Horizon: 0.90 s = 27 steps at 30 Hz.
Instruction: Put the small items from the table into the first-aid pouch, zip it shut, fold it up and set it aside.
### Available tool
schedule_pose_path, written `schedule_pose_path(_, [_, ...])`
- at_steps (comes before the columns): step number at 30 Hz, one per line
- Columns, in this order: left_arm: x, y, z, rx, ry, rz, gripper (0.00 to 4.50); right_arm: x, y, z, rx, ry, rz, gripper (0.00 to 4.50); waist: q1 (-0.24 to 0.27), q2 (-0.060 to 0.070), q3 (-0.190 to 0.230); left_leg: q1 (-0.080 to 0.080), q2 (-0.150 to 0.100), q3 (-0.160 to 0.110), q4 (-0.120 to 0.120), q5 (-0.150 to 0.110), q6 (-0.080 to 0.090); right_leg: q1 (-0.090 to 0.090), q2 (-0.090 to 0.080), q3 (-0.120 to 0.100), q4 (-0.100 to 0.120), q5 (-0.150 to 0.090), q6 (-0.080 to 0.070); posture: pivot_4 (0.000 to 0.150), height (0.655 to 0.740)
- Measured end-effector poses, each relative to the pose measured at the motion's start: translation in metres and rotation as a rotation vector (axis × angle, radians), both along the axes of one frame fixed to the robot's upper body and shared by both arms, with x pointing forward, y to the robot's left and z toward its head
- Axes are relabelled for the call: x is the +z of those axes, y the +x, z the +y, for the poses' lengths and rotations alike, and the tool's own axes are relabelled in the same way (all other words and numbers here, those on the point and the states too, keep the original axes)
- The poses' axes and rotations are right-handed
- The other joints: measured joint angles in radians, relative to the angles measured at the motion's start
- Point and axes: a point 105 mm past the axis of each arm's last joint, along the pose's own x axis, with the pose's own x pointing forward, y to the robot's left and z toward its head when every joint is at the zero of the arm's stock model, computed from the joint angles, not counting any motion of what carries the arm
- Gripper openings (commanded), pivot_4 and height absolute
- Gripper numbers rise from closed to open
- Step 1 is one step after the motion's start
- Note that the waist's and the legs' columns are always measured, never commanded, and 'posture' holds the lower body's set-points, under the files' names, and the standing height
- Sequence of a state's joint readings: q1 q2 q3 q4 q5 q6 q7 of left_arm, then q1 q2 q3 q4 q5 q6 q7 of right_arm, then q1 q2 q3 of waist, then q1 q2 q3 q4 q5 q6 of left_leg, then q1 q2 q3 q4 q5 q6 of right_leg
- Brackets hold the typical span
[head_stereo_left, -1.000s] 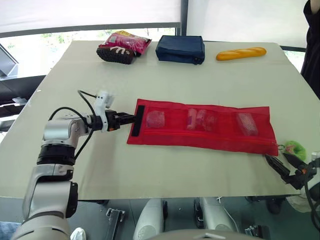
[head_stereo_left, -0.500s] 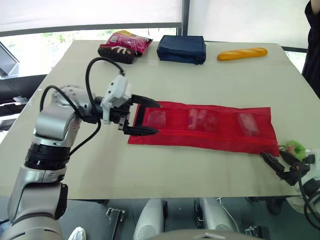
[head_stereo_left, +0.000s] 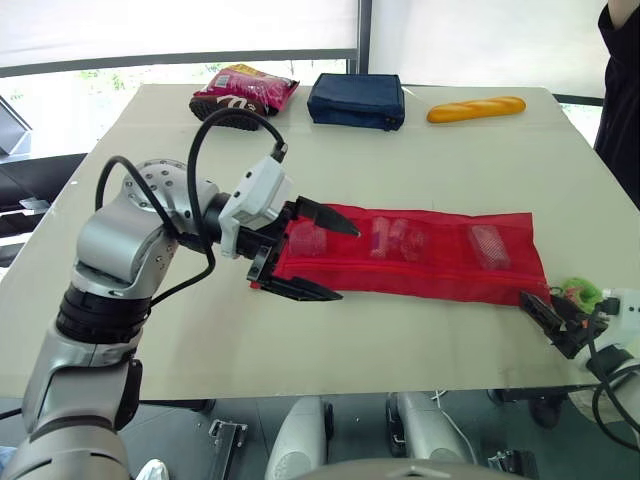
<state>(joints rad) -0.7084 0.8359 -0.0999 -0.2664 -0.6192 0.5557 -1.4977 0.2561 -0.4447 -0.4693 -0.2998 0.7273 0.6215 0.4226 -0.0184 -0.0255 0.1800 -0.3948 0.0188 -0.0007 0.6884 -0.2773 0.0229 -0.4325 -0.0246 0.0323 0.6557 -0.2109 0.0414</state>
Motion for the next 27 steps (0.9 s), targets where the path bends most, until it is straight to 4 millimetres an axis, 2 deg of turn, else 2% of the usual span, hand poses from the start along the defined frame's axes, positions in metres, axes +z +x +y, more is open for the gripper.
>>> schedule_pose_path(4, [-0.001,0.001,0.001,0.003,0.001,-0.009,4.5,0.0,0.001,-0.002,-0.009,-0.001,0.001,0.02,0.0,0.0,0.0,0.0,0.001,0.0,0.0,0.0,0.0,0.0,0.001,0.0,0.0,0.0,0.0,0.15,0.7134])
schedule_pose_path(7, [-0.002,0.001,0.001,0.007,-0.003,-0.006,4.5,0.003,-0.002,-0.005,-0.006,0.015,0.001,0.02,0.003,0.001,0.001,-0.001,0.0,0.0,0.0,0.0,0.0,0.0,0.001,0.001,0.0,0.0,0.0,0.15,0.7134])
schedule_pose_path(10, [-0.001,0.002,0.002,0.019,-0.009,-0.01,4.5,0.012,-0.011,-0.02,-0.002,0.005,0.008,0.02,0.008,0.004,0.001,-0.002,-0.001,0.0,0.0,0.0,0.0,0.0,0.001,0.003,0.0,0.0,0.0,0.15,0.7134])
schedule_pose_path(11, [0.0,0.002,0.003,0.026,-0.013,-0.015,4.5,0.025,-0.016,-0.031,-0.006,-0.015,-0.009,0.02,0.01,0.004,0.001,-0.002,-0.002,0.0,0.0,0.0,0.0,0.0,0.001,0.006,-0.001,0.0,0.0,0.15,0.7134])
schedule_pose_path(13, [0.001,0.002,0.003,0.027,-0.018,-0.014,4.5,0.032,-0.02,-0.036,-0.006,-0.019,-0.019,0.02,0.009,0.004,0.001,-0.003,-0.003,0.0,0.0,0.0,0.0,0.0,0.001,0.006,-0.002,0.0,0.0,0.15,0.7134])
schedule_pose_path(14, [0.001,0.002,0.003,0.026,-0.021,-0.01,4.5,0.036,-0.022,-0.036,0.009,-0.02,-0.021,0.02,0.008,0.005,0.002,-0.003,-0.002,0.0,0.0,0.0,0.0,0.0,0.001,0.008,-0.002,0.0,0.001,0.15,0.7134])
schedule_pose_path(15, [0.003,0.002,0.003,0.024,-0.029,-0.009,4.5,0.054,-0.027,-0.035,0.058,-0.044,-0.039,0.02,0.007,0.006,0.002,-0.002,-0.003,0.0,0.0,0.0,0.0,0.0,0.001,0.009,-0.002,0.001,0.002,0.15,0.7134])
schedule_pose_path(16, [0.003,0.002,0.003,0.025,-0.03,-0.01,4.5,0.058,-0.028,-0.034,0.07,-0.05,-0.047,0.02,0.007,0.006,0.002,-0.002,-0.004,0.0,0.0,0.0,0.0,0.0,0.001,0.009,-0.002,0.001,0.002,0.15,0.7134])
schedule_pose_path(19, [0.004,0.002,0.003,0.029,-0.034,-0.012,4.5,0.093,-0.026,-0.017,0.18,-0.069,-0.106,0.02,-0.001,0.006,0.002,-0.001,-0.002,-0.001,0.0,0.0,0.0,0.0,0.003,0.012,-0.002,0.001,0.002,0.15,0.7134])
schedule_pose_path(22, [0.006,0.002,0.0,0.022,-0.057,-0.007,4.5,0.123,-0.019,0.017,0.323,-0.081,-0.172,0.02,-0.002,0.006,0.002,-0.001,-0.001,0.0,0.0,0.0,0.0,0.0,0.008,0.013,-0.001,0.0,0.001,0.15,0.7134])
schedule_pose_path(25, [0.007,0.001,-0.002,0.017,-0.069,-0.009,4.5,0.133,-0.013,0.056,0.457,-0.047,-0.204,0.02,0.001,0.005,0.002,-0.002,0.0,-0.001,0.0,0.0,0.0,0.0,0.009,0.013,0.0,0.0,0.0,0.15,0.7134])
schedule_pose_path(27, [0.008,0.0,-0.002,0.015,-0.072,-0.012,4.5,0.132,-0.006,0.076,0.515,-0.029,-0.194,0.02,0.001,0.005,0.002,-0.002,0.0,-0.001,0.0,0.0,0.0,0.0,0.01,0.013,0.0,0.0,0.001,0.15,0.7134])
